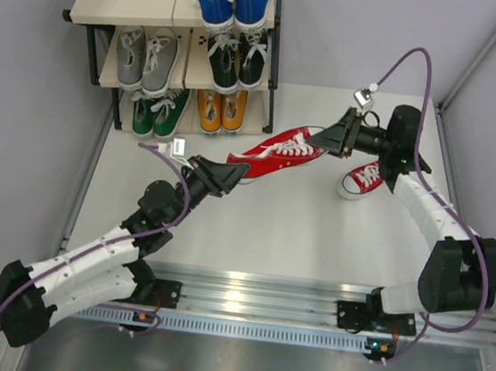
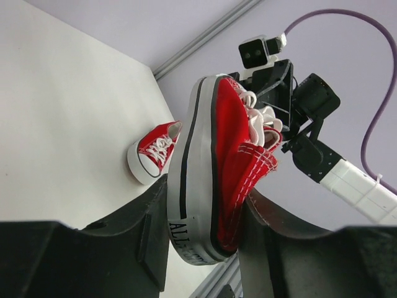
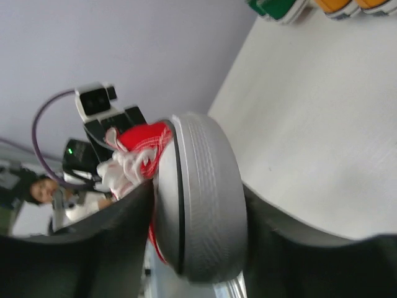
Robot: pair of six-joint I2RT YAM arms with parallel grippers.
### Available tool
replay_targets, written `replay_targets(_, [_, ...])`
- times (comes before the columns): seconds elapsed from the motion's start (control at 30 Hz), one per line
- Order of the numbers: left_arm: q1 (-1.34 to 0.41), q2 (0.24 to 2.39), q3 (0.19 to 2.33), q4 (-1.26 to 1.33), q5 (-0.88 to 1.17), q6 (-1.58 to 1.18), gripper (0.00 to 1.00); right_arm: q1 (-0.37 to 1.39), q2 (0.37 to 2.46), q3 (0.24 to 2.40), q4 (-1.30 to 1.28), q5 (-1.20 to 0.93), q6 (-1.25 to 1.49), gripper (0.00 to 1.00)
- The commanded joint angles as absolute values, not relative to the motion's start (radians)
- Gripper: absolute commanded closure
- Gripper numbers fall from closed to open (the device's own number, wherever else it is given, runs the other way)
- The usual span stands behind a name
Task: Place and organize the shoes onto the shoe shelf
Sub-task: Pick up the shoe at the center of the board, then place the shoe at the shoe shelf.
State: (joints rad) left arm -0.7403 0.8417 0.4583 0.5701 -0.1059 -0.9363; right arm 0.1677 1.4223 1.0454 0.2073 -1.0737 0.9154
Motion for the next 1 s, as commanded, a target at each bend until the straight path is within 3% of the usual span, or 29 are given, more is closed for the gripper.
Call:
replay_targets(0.0, [-0.732,0.738,0.443,0.663,-0.192,-0.989,1.00,0.161,1.417,1.126,0.138,-1.146,0.758,0.43])
replay_targets(0.03, [-0.732,0.723,0.439,0.651,-0.208,-0.997,1.00,0.161,1.416,1.137,0.123,-1.140,0.746,0.33])
replay_targets(0.13, [-0.732,0.661,0.437,0.585,-0.238,-0.986,1.00,0.155,1.413,1.187,0.065,-1.128,0.687,0.18])
replay_targets(0.23, [-0.730,0.595,0.449,0.496,-0.282,-0.960,1.00,0.132,1.411,1.232,0.046,-1.131,0.669,0.14])
replay_targets(0.57, [-0.730,0.457,0.684,0.308,-0.440,-0.766,1.00,0.009,1.375,1.284,-0.193,-1.138,0.364,0.12])
replay_targets(0.97, [-0.730,0.733,1.063,0.494,-0.560,-0.459,1.00,-0.064,1.319,1.190,-0.342,-1.166,0.111,0.12])
